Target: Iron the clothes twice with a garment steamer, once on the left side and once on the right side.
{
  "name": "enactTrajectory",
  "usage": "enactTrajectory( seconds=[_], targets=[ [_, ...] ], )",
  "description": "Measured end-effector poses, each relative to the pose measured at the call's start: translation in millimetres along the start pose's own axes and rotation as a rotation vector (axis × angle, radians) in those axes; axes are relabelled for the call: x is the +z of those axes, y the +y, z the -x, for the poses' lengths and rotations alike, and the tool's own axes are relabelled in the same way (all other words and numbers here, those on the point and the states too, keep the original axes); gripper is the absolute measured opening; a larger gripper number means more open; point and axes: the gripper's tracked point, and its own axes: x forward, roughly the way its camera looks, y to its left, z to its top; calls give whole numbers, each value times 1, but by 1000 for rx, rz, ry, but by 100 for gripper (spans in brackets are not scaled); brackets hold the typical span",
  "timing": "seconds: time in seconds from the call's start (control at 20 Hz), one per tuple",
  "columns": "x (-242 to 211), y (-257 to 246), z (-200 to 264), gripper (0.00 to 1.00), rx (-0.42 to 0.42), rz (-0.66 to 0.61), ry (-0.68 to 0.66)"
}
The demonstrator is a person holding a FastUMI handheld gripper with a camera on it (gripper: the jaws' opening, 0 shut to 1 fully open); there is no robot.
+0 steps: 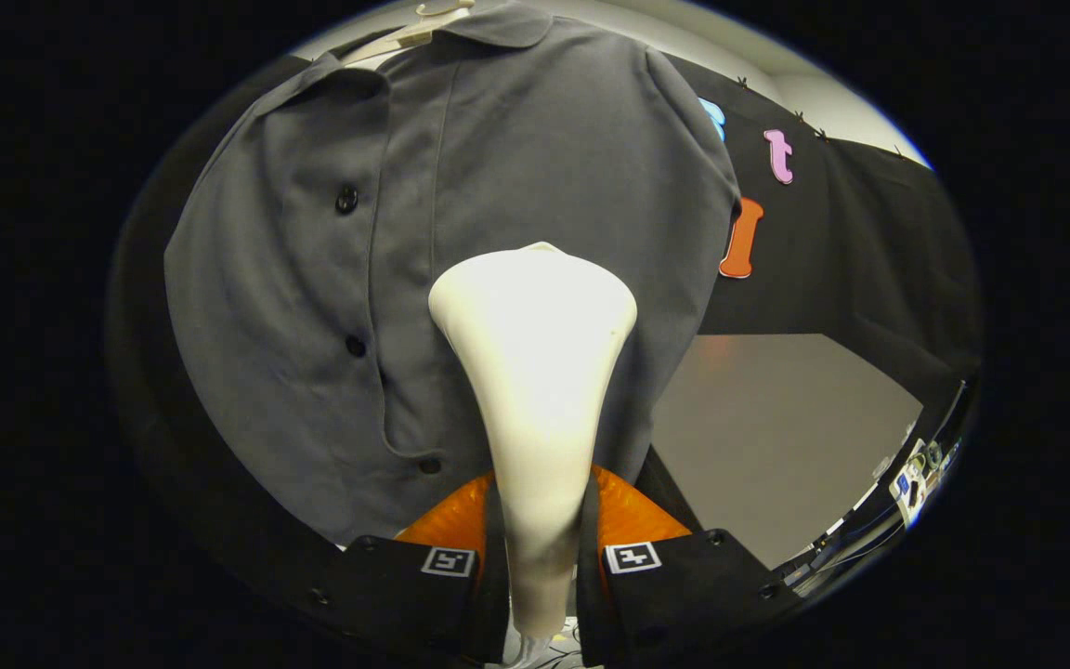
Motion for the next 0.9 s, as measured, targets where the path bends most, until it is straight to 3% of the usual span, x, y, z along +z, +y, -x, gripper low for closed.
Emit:
enactTrajectory(
  seconds=[0.6, 0.8, 0.9],
  targets=[
    [-115, 17, -4, 37, -18, -2, 166],
    [-120, 14, 8, 38, -19, -23, 181],
    [-98, 19, 32, 37, -21, -27, 154]
  ],
)
